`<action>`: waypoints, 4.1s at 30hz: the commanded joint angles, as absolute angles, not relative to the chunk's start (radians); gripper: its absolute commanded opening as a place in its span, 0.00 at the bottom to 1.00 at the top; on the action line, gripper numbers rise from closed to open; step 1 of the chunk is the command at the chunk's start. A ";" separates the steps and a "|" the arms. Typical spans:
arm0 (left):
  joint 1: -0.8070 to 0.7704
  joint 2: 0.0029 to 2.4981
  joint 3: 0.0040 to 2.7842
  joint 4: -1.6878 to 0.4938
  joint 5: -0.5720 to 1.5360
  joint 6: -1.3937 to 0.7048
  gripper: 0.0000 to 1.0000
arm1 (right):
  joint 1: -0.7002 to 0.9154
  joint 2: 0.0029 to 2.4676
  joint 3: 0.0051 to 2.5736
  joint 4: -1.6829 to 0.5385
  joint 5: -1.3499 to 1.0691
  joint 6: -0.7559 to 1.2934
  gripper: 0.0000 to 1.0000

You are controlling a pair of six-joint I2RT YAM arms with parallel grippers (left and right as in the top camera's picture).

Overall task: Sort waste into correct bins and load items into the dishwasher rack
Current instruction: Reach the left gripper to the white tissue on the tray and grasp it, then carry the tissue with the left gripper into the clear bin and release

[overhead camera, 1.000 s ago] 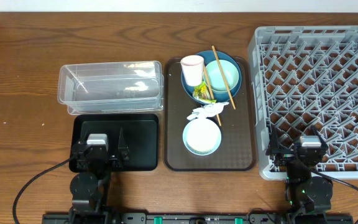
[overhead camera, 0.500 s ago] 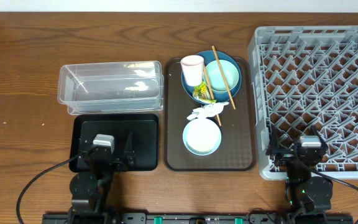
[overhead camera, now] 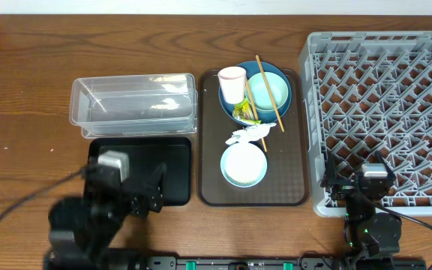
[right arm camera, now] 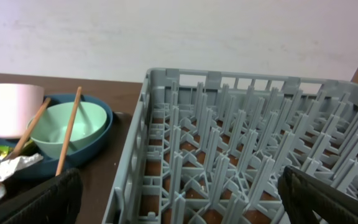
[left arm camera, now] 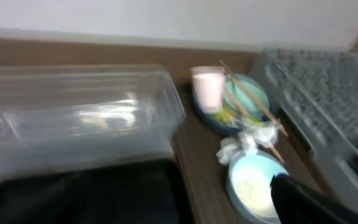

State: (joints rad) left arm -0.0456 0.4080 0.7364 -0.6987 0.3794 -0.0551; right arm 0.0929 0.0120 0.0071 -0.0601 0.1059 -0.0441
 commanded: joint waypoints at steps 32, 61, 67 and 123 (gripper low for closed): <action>-0.567 1.272 1.155 -0.802 0.175 -0.408 0.53 | 0.086 0.007 0.005 -0.064 0.115 -0.031 0.99; -0.726 1.724 1.149 -0.401 0.007 -0.477 0.72 | 0.086 0.007 0.005 -0.064 0.116 -0.031 0.99; -0.726 1.761 1.148 -0.353 0.007 -0.477 0.72 | 0.086 0.007 0.005 -0.064 0.116 -0.031 0.99; -0.726 1.776 1.142 -0.327 -0.028 -0.477 0.06 | 0.086 0.007 0.005 -0.064 0.115 -0.031 0.99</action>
State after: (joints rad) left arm -0.7238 1.7859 1.1374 -0.3290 -0.0074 -0.4747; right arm 0.0929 0.0120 0.0071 -0.0601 0.1059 -0.0441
